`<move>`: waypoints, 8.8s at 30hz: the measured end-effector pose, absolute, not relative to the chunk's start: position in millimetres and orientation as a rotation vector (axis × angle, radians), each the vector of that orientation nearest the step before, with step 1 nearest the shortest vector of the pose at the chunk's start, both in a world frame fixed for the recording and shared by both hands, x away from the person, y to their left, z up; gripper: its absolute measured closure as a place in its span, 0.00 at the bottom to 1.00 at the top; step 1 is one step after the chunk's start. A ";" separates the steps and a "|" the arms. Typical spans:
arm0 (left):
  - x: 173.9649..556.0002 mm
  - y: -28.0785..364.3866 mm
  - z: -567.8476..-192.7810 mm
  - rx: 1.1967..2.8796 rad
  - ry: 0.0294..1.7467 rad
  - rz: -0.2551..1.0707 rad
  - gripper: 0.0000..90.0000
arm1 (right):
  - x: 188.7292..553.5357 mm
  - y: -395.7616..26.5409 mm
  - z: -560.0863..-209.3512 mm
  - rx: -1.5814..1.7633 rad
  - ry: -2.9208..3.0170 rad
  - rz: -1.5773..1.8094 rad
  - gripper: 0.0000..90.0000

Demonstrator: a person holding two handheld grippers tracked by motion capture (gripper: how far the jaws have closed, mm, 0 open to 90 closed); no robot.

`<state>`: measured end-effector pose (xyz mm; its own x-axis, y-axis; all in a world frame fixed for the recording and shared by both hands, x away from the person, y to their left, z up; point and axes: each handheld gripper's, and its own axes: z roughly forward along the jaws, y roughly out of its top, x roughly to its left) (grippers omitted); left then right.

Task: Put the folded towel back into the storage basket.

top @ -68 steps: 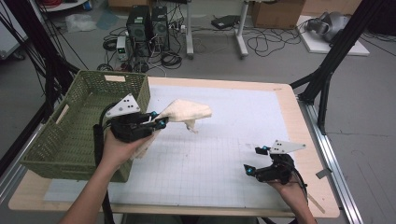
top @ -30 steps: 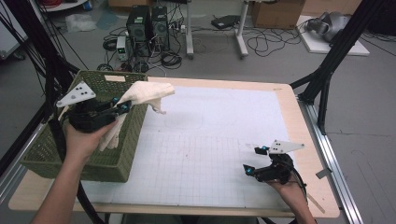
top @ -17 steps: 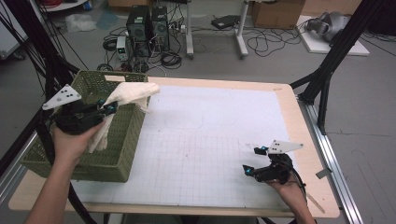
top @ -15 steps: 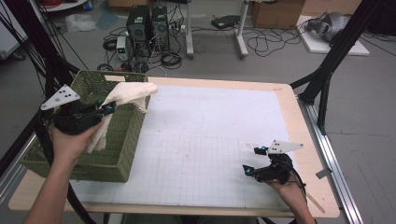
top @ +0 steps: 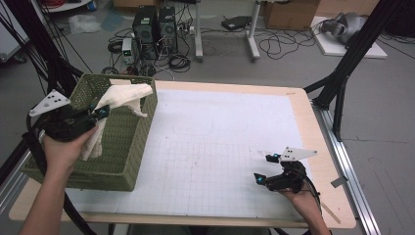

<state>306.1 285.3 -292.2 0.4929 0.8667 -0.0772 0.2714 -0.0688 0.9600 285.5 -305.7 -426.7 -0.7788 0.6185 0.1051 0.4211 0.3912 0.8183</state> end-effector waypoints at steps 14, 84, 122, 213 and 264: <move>306.2 295.4 -299.0 1.572 1.093 0.726 0.86 | 285.5 -305.4 -426.8 0.928 2.439 1.331 0.14; 325.8 292.9 -341.9 1.639 1.301 0.769 0.84 | 285.8 -306.1 -426.7 0.920 2.439 1.340 0.14; 339.7 283.2 -350.2 1.690 1.422 0.733 0.83 | 285.8 -306.0 -426.4 0.920 2.437 1.343 0.14; 328.9 255.8 -319.8 1.769 1.103 0.589 0.58 | 283.3 -309.3 -420.6 0.911 2.387 1.398 0.14; 294.6 168.6 -326.5 1.799 0.829 0.502 0.48 | 281.9 -308.3 -418.4 0.901 2.378 1.408 0.14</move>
